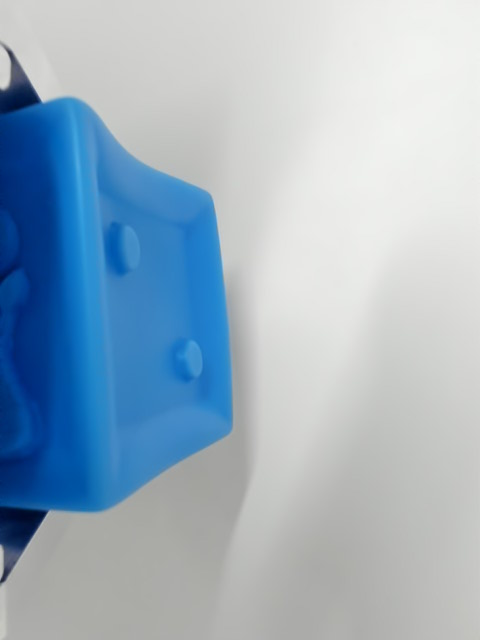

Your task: Stack cube

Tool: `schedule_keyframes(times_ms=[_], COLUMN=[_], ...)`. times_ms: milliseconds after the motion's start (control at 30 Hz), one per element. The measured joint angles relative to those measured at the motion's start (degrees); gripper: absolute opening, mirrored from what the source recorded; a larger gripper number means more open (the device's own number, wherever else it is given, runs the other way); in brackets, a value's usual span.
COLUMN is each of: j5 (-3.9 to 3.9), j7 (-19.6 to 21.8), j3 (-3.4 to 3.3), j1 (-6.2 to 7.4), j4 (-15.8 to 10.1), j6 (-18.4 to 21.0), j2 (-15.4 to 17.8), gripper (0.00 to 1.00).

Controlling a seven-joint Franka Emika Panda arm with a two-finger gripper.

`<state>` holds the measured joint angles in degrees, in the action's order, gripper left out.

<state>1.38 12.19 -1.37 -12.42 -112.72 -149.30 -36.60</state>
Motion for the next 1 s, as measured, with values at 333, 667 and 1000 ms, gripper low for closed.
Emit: schedule_keyframes(times_ms=[333, 667, 1000], j5=[0.00, -0.02, -0.02], j7=[0.0, -0.3, -1.6], j3=[-0.01, -0.06, -0.26], j1=[0.00, 0.00, -0.05], j4=[-0.9, -2.5, -5.3], j6=[2.5, 4.3, 4.8], j2=[3.5, 7.0, 10.2], gripper=[0.00, 0.00, 0.00])
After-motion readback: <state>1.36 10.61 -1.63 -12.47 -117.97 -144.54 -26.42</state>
